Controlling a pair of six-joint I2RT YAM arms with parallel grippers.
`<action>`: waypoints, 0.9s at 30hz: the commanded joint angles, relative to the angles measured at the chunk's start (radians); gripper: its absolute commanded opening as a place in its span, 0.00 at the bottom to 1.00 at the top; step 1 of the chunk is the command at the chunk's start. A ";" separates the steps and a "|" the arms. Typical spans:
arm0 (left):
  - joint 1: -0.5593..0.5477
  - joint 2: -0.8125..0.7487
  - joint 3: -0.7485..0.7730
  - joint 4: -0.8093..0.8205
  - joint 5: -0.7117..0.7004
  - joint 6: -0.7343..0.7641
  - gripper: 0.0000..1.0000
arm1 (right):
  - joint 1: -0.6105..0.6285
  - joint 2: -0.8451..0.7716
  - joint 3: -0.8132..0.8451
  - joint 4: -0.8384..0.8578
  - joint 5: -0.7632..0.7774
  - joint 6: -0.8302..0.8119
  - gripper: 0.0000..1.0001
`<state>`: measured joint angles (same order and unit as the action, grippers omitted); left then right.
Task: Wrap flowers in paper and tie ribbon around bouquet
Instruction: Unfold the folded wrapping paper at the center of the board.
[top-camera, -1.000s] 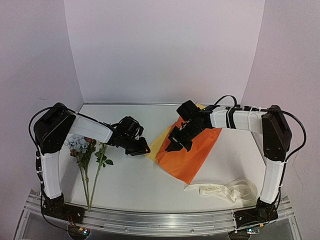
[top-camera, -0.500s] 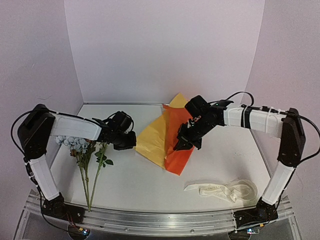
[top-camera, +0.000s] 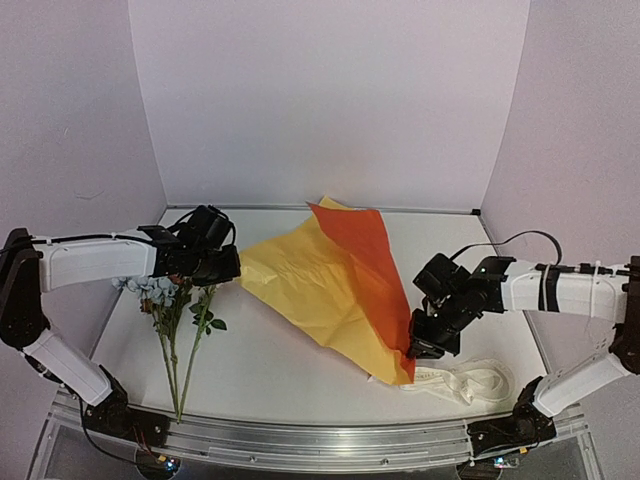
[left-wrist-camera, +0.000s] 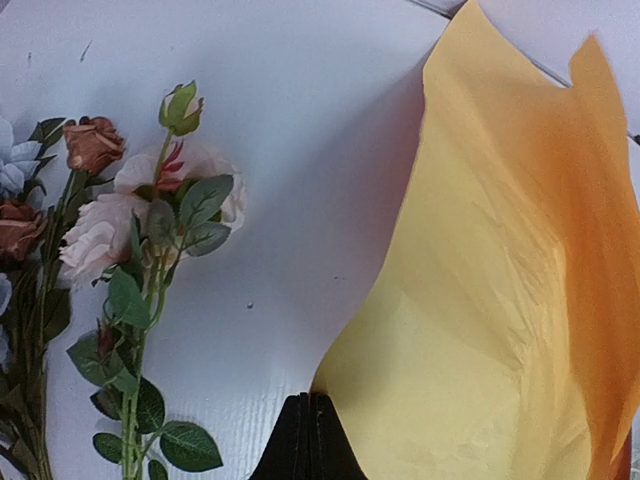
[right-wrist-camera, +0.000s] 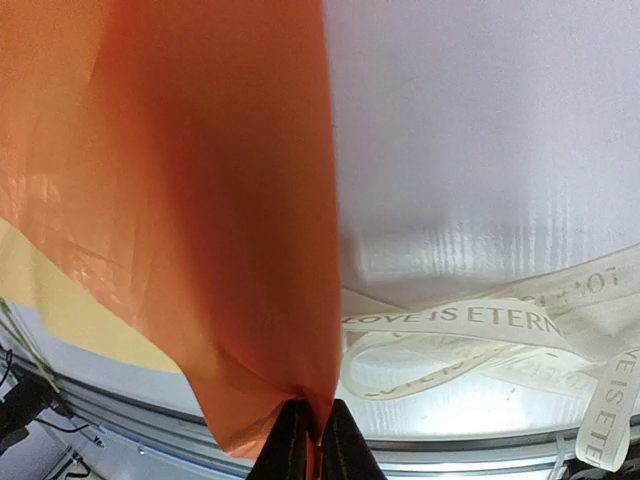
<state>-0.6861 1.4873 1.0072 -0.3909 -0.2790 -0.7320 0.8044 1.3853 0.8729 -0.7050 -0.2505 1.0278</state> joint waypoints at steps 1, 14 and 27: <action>0.007 -0.050 -0.018 -0.062 -0.030 0.025 0.00 | 0.031 -0.037 -0.047 0.039 0.071 0.012 0.24; 0.068 -0.094 0.021 -0.075 0.101 0.245 0.00 | 0.036 0.037 0.325 -0.320 0.118 -0.443 0.98; 0.067 -0.175 0.092 -0.097 0.312 0.362 0.00 | 0.180 0.615 1.038 -0.590 0.423 -0.776 0.98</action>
<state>-0.6209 1.3701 1.0243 -0.4765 -0.0502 -0.4241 0.9339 1.8757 1.7627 -1.1446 -0.0082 0.3886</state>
